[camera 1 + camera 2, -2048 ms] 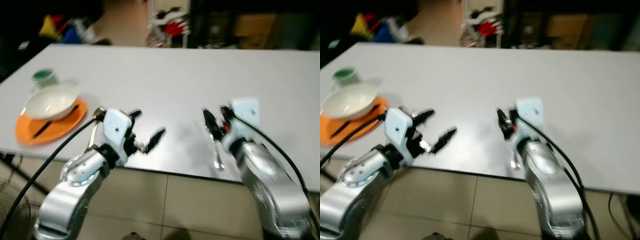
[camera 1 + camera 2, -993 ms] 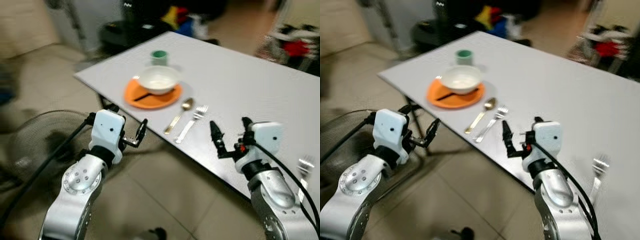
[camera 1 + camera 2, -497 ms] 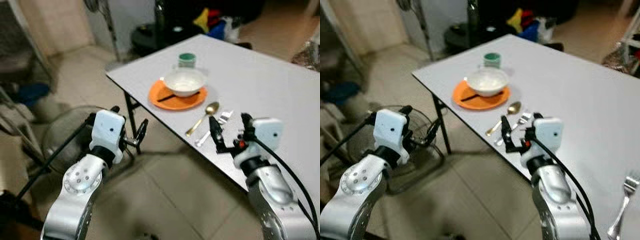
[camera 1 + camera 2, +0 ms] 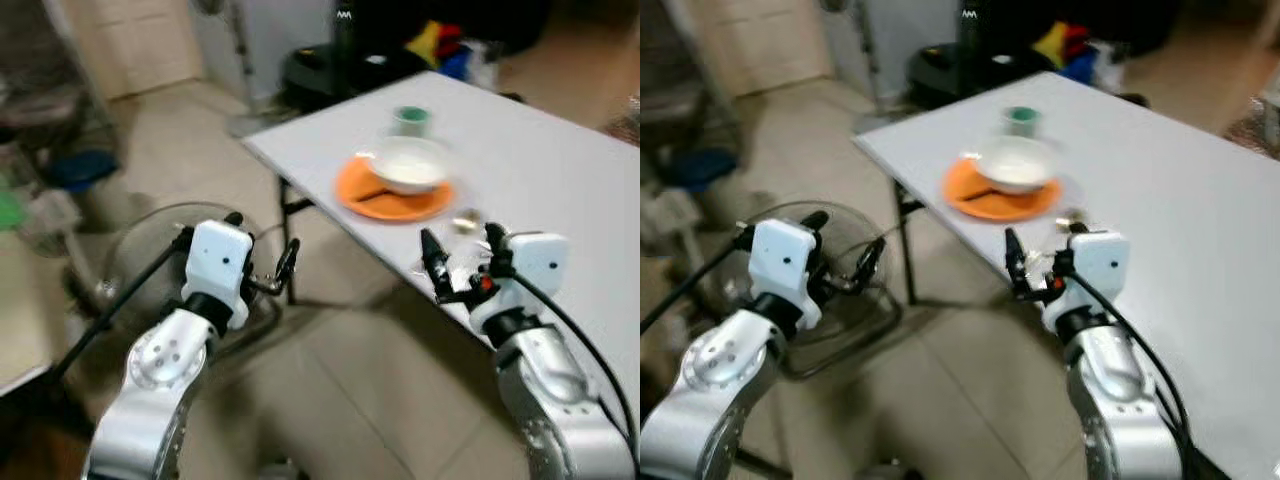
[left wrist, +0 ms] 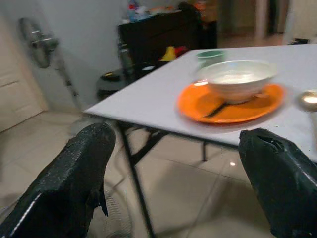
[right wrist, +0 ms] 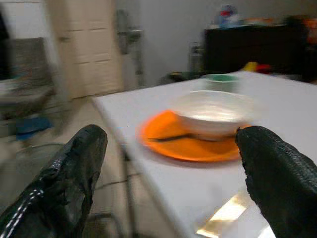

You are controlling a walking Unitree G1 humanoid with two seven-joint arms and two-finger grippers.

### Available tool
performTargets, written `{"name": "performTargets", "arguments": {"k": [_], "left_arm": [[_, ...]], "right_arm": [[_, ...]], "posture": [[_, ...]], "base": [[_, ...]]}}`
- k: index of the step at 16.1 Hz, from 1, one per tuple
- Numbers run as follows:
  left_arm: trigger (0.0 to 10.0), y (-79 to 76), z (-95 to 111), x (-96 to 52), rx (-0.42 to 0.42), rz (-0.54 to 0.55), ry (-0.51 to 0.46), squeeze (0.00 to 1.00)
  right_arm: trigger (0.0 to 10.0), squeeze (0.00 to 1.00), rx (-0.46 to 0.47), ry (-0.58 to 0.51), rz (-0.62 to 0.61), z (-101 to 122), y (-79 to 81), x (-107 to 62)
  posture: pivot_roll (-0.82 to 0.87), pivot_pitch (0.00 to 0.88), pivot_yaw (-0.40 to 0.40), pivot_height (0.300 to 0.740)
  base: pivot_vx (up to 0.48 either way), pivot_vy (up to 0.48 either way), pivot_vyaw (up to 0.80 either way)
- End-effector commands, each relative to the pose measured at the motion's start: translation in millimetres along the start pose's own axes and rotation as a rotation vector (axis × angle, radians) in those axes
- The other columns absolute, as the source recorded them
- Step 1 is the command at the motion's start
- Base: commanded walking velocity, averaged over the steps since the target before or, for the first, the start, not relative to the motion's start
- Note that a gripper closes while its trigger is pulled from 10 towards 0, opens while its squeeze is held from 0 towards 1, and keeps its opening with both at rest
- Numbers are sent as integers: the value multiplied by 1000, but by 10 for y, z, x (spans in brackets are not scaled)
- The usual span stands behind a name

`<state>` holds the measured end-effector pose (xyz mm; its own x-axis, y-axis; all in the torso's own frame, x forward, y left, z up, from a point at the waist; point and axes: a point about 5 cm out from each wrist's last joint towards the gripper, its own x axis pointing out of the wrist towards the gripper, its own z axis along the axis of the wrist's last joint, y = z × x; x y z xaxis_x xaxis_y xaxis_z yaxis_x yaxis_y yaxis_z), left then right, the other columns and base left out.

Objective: Setting the table

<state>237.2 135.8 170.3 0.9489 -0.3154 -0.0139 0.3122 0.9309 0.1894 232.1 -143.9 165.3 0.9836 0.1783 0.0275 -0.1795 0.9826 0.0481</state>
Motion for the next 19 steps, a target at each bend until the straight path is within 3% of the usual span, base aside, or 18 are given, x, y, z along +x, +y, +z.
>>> {"name": "performTargets", "arguments": {"k": [1, 15, 19], "left_arm": [[10000, -1, -3, -12, 2, 1, 3, 0], [10000, 75, 13, 9, 29, 21, 3, 0], [10000, 99, 9, 4, 32, 38, 4, 0]], "right_arm": [[10000, 1000, 5, 4, 25, -7, 22, 8], [10000, 1000, 10, -10, 87, 19, 64, 66], [10000, 1000, 50, 2, 84, 11, 76, 88]], "posture": [[117, 0, 37, 740], [112, 0, 49, 740], [114, 0, 46, 740]], "base": [[0, 356, 800], [0, 352, 800], [0, 349, 0]]}}
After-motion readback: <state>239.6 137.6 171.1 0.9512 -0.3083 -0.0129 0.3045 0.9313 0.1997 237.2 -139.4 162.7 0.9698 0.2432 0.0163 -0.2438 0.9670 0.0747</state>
